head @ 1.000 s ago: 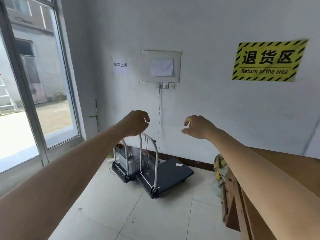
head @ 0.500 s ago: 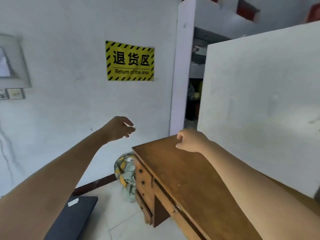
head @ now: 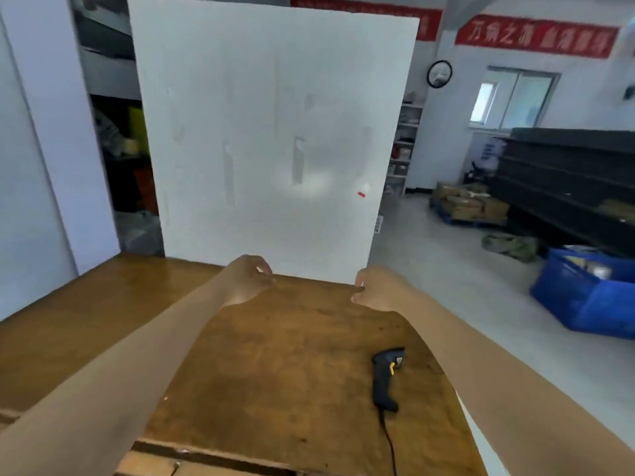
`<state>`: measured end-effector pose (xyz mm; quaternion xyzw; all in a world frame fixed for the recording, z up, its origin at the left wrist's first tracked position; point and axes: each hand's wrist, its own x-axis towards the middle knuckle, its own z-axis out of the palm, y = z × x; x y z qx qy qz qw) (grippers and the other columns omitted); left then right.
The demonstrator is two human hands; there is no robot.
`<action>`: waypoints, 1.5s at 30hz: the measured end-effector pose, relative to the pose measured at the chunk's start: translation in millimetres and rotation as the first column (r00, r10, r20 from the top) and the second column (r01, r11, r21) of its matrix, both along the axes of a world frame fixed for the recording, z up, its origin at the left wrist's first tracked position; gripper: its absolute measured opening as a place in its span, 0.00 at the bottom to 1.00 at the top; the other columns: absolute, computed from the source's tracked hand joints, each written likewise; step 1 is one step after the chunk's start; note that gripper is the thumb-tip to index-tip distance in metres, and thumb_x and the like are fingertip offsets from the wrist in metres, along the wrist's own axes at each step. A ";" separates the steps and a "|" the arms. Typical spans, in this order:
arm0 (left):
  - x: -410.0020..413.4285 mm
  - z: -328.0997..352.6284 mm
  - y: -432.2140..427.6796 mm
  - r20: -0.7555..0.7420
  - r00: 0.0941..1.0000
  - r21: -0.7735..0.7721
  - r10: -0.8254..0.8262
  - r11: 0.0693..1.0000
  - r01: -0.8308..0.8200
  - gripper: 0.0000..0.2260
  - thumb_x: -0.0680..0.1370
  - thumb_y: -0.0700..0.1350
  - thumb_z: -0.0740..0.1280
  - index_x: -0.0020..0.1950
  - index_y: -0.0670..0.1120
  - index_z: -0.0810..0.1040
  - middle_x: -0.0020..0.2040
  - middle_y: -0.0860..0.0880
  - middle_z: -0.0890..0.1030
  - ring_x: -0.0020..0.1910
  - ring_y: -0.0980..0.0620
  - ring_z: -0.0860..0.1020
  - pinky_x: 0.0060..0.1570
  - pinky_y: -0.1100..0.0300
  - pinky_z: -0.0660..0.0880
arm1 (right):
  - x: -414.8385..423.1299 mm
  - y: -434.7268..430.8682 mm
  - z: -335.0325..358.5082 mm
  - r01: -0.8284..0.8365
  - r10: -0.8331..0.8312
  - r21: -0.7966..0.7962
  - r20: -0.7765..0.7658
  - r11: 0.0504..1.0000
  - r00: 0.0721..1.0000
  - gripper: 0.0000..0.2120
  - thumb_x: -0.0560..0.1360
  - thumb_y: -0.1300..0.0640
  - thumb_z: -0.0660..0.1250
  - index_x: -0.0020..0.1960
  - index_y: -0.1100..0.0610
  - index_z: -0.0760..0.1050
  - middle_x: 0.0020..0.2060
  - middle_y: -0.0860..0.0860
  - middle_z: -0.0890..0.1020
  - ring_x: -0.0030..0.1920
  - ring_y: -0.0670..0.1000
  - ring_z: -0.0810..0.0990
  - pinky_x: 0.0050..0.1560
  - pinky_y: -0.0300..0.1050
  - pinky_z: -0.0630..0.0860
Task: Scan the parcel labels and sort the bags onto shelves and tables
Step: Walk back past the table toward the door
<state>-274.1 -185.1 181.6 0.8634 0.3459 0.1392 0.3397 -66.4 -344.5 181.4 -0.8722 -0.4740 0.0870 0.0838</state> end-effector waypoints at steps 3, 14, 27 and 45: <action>37.1 -24.4 9.9 -0.120 0.984 -0.007 -0.133 0.991 0.133 0.09 0.78 0.48 0.65 0.56 0.47 0.77 0.54 0.49 0.79 0.49 0.51 0.77 0.46 0.61 0.71 | 29.3 0.7 -18.7 0.109 -0.105 0.037 -0.095 0.993 0.990 0.18 0.76 0.52 0.65 0.62 0.60 0.76 0.57 0.51 0.78 0.56 0.51 0.76 0.56 0.43 0.73; 145.6 -134.0 46.0 -0.285 0.877 -0.178 -0.388 0.920 0.349 0.13 0.79 0.49 0.63 0.56 0.41 0.79 0.46 0.48 0.80 0.47 0.50 0.78 0.50 0.56 0.77 | 69.9 -19.9 -139.1 0.509 -0.519 -0.117 -0.297 0.853 0.802 0.12 0.74 0.52 0.67 0.51 0.59 0.79 0.47 0.57 0.82 0.49 0.56 0.81 0.44 0.47 0.75; 247.5 -257.9 -38.6 -0.309 0.864 -0.691 -0.399 0.718 0.085 0.24 0.74 0.54 0.71 0.59 0.38 0.72 0.46 0.38 0.81 0.31 0.48 0.82 0.24 0.59 0.79 | 31.5 -37.9 -259.0 0.744 -0.836 -0.386 -0.320 0.545 0.447 0.27 0.73 0.36 0.66 0.62 0.54 0.73 0.54 0.51 0.81 0.55 0.52 0.80 0.49 0.42 0.76; 380.0 -303.5 -30.1 -0.289 0.908 -0.721 -0.302 0.693 0.001 0.28 0.68 0.45 0.77 0.63 0.37 0.71 0.52 0.37 0.79 0.40 0.40 0.82 0.24 0.57 0.79 | 157.8 -6.3 -303.4 0.751 -0.740 -0.212 -0.467 0.625 0.484 0.10 0.72 0.57 0.70 0.51 0.59 0.77 0.47 0.55 0.82 0.47 0.56 0.80 0.37 0.41 0.70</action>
